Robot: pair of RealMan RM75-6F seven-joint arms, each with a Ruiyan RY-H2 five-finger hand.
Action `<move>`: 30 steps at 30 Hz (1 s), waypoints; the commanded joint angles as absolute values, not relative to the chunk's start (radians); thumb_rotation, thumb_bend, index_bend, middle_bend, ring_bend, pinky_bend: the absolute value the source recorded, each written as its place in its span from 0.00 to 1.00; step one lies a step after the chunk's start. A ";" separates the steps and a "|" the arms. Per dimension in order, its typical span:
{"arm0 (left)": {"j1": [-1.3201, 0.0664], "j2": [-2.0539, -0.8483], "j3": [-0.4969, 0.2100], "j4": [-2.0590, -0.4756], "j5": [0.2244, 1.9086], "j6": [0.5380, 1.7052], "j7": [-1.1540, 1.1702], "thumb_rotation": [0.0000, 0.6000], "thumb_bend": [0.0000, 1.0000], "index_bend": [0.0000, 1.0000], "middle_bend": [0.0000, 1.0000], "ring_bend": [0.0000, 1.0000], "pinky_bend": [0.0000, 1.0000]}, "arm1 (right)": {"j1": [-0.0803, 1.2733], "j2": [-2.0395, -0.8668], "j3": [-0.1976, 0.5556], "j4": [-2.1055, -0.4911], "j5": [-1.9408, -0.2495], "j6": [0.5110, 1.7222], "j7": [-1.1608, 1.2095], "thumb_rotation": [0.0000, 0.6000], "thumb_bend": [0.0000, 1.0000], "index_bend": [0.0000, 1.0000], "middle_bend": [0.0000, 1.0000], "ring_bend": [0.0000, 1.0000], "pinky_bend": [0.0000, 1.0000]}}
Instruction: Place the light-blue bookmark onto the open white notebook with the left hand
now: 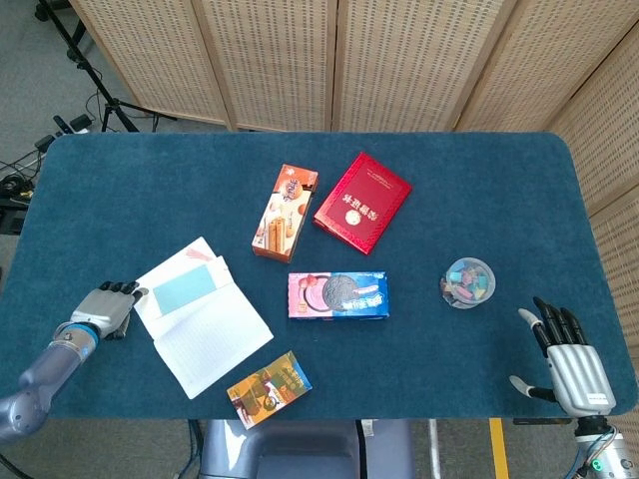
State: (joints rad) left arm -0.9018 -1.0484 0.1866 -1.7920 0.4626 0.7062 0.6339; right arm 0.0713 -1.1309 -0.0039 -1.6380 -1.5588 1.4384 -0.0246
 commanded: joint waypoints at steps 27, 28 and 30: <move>-0.951 -1.110 0.251 -1.797 0.418 0.772 0.644 1.00 0.85 0.00 0.00 0.00 0.00 | 0.069 -1.130 -0.007 -1.640 -1.568 1.444 -0.026 1.00 0.10 0.10 0.00 0.00 0.00; -0.953 -1.112 0.253 -1.797 0.416 0.772 0.645 1.00 0.85 0.00 0.00 0.00 0.00 | 0.069 -1.130 -0.007 -1.640 -1.567 1.444 -0.026 1.00 0.10 0.10 0.00 0.00 0.00; -0.957 -1.115 0.258 -1.798 0.411 0.774 0.648 1.00 0.85 0.00 0.00 0.00 0.00 | 0.069 -1.131 -0.007 -1.640 -1.567 1.443 -0.027 1.00 0.10 0.10 0.00 0.00 0.00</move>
State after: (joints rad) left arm -0.9566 -1.1140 0.2575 -1.7975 0.4119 0.7738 0.6471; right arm 0.0694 -1.1309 -0.0071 -1.6402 -1.5671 1.4428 -0.0273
